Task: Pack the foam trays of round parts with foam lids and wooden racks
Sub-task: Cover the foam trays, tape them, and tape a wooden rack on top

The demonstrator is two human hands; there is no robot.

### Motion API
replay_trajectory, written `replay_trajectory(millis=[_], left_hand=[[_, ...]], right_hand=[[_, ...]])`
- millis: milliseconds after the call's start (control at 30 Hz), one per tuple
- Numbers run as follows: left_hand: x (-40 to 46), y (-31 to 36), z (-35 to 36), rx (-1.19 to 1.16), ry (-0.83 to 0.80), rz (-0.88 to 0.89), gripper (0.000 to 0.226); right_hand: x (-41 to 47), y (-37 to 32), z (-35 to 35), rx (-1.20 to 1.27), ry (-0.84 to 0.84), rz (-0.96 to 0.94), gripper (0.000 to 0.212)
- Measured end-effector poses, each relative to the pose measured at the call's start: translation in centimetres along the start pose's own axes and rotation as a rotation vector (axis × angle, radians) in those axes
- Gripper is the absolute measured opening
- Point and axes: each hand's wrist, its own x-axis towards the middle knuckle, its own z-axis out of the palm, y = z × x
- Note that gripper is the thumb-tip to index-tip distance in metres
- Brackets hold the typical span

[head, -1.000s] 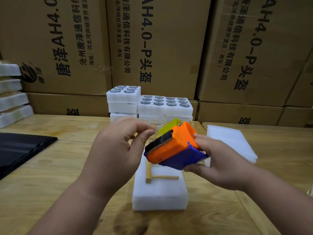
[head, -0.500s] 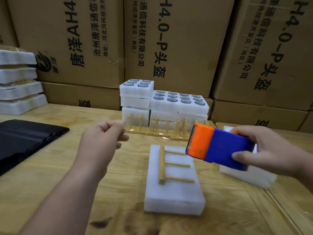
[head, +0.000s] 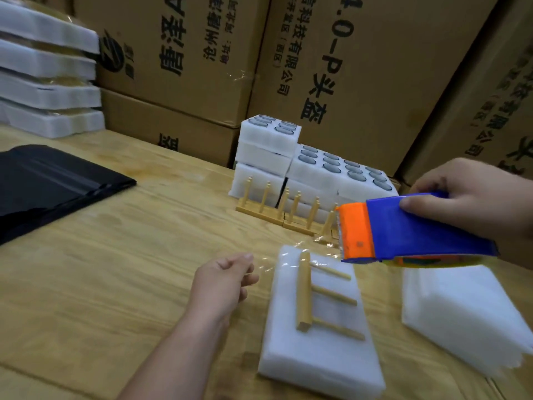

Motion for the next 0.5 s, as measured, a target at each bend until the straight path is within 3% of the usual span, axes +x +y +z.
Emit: replay_trajectory(millis=[267,500], left_hand=[[0.1,-1.9,0.0,0.333,0.003,0.093,0.011],[0.3,-2.3,-0.2,0.434,-0.008,0.129,0.003]], right_hand=[[3.0,-1.5,-0.8,-0.084,-0.12,-0.014,0.061],[3.6,-1.9,-0.6,-0.05,-0.162,-0.01,0.06]])
